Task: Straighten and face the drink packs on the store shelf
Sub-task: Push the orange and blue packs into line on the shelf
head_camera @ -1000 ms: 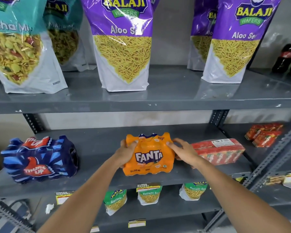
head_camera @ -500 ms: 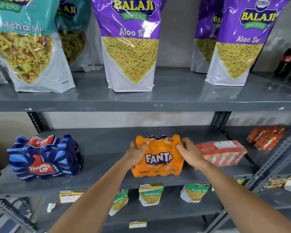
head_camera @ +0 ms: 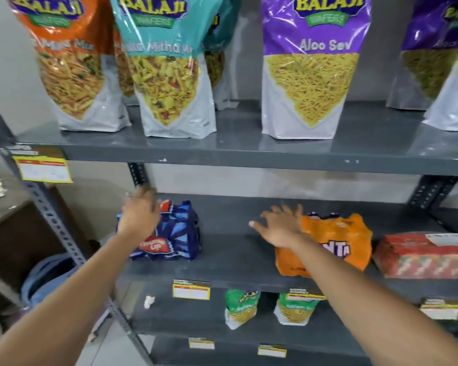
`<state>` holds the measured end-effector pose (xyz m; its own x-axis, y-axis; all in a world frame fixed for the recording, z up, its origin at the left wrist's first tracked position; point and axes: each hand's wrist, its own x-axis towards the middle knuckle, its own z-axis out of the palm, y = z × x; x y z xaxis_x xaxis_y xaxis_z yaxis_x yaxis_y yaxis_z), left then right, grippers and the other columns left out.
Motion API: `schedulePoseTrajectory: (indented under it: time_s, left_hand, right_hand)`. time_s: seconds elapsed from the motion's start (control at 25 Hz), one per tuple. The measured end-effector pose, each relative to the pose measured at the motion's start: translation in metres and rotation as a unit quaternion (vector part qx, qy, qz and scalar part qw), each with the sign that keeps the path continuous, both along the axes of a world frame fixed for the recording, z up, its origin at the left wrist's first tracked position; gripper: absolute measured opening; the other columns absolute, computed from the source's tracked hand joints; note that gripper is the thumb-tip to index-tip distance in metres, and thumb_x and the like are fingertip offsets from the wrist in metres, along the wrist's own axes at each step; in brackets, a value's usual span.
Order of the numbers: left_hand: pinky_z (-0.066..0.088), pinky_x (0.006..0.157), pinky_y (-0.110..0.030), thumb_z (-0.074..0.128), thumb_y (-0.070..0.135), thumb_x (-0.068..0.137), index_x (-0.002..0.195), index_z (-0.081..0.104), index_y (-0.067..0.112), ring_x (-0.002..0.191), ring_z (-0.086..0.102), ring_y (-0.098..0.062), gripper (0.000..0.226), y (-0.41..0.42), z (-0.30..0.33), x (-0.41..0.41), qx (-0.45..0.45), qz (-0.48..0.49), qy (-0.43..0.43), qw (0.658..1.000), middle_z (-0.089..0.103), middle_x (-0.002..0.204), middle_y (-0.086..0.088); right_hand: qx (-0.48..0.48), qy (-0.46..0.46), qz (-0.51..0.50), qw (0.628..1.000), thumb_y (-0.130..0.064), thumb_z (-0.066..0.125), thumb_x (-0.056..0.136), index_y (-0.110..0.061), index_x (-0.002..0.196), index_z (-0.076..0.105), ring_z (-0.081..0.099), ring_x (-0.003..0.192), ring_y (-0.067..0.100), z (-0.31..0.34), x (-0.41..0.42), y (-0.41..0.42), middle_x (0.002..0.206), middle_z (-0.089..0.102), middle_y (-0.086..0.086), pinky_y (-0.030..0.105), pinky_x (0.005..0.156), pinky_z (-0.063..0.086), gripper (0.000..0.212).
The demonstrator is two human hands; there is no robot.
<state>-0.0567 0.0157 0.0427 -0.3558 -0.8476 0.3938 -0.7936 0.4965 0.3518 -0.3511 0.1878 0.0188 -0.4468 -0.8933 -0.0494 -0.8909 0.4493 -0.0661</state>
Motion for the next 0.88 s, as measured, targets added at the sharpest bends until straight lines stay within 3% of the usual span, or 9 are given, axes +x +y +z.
schedulePoseTrajectory:
  time_s: [0.12, 0.2, 0.28, 0.4, 0.52, 0.72, 0.88]
  left_hand:
    - [0.041, 0.095, -0.049, 0.05, 0.042, 0.095, 0.121, 0.052, -0.008, 0.112, 0.055, -0.05, 0.056, -0.011, -0.02, 0.055, 0.178, 0.161, 0.072, 0.968, 0.057, 0.121, -0.038]
    - [0.042, 0.097, -0.044, 0.043, 0.05, 0.096, 0.132, 0.05, 0.0, 0.117, 0.056, -0.046, 0.062, -0.015, -0.037, 0.066, 0.287, 0.138, 0.118, 0.94, 0.057, 0.129, -0.032]
    - [0.042, 0.103, -0.045, 0.042, 0.058, 0.092, 0.138, 0.047, 0.007, 0.121, 0.055, -0.042, 0.07, -0.017, -0.049, 0.065, 0.303, 0.105, 0.179, 0.93, 0.057, 0.134, -0.025]
    - [0.041, 0.105, -0.048, 0.041, 0.061, 0.09, 0.135, 0.045, 0.007, 0.122, 0.054, -0.042, 0.071, -0.025, -0.052, 0.065, 0.305, 0.111, 0.175, 0.929, 0.055, 0.134, -0.028]
    - [0.042, 0.095, -0.043, 0.036, 0.056, 0.095, 0.123, 0.045, 0.004, 0.115, 0.056, -0.045, 0.06, -0.019, -0.042, 0.058, 0.299, 0.112, 0.125, 0.939, 0.056, 0.127, -0.031]
    - [0.039, 0.075, -0.038, 0.03, 0.05, 0.099, 0.113, 0.041, 0.006, 0.085, 0.056, -0.035, 0.047, 0.001, -0.037, 0.032, 0.284, 0.055, 0.055, 0.956, 0.063, 0.112, -0.028]
    - [0.044, 0.071, -0.037, 0.028, 0.052, 0.099, 0.119, 0.04, 0.008, 0.084, 0.06, -0.032, 0.05, 0.015, -0.039, 0.01, 0.283, 0.018, 0.042, 0.958, 0.065, 0.109, -0.022]
  right_hand:
    - [0.013, -0.082, 0.088, 0.993, -0.068, 0.041, 0.089, -0.028, 0.154, 0.026, 0.015, 0.151, 0.027, -0.023, 0.061, -0.034, 0.161, 0.029, 0.007, 0.063, 0.118, 0.004, 0.077]
    - [-0.058, -0.224, 0.138, 0.963, -0.061, 0.048, 0.091, -0.033, 0.156, 0.015, 0.026, 0.148, 0.027, -0.022, 0.104, -0.055, 0.161, 0.03, 0.006, 0.049, 0.12, 0.02, 0.078]
    - [-0.111, -0.316, 0.171, 0.926, -0.05, 0.052, 0.095, -0.036, 0.153, 0.022, 0.037, 0.141, 0.03, -0.018, 0.135, -0.071, 0.156, 0.036, 0.008, 0.04, 0.115, 0.031, 0.067]
    - [-0.12, -0.32, 0.157, 0.927, -0.047, 0.051, 0.096, -0.04, 0.142, 0.034, 0.053, 0.124, 0.038, -0.019, 0.149, -0.08, 0.144, 0.041, 0.012, 0.045, 0.103, 0.044, 0.049]
    - [-0.141, -0.302, 0.136, 0.933, -0.044, 0.046, 0.099, -0.039, 0.127, 0.036, 0.062, 0.108, 0.04, -0.024, 0.144, -0.075, 0.129, 0.046, 0.011, 0.05, 0.09, 0.053, 0.03]
    - [-0.18, -0.26, 0.112, 0.942, -0.04, 0.044, 0.101, -0.036, 0.123, 0.038, 0.065, 0.108, 0.035, -0.027, 0.119, -0.051, 0.127, 0.047, 0.007, 0.044, 0.082, 0.06, 0.024]
    - [-0.194, -0.252, 0.091, 0.944, -0.04, 0.045, 0.101, -0.037, 0.123, 0.038, 0.065, 0.112, 0.03, -0.034, 0.097, -0.029, 0.129, 0.046, 0.005, 0.036, 0.078, 0.063, 0.023]
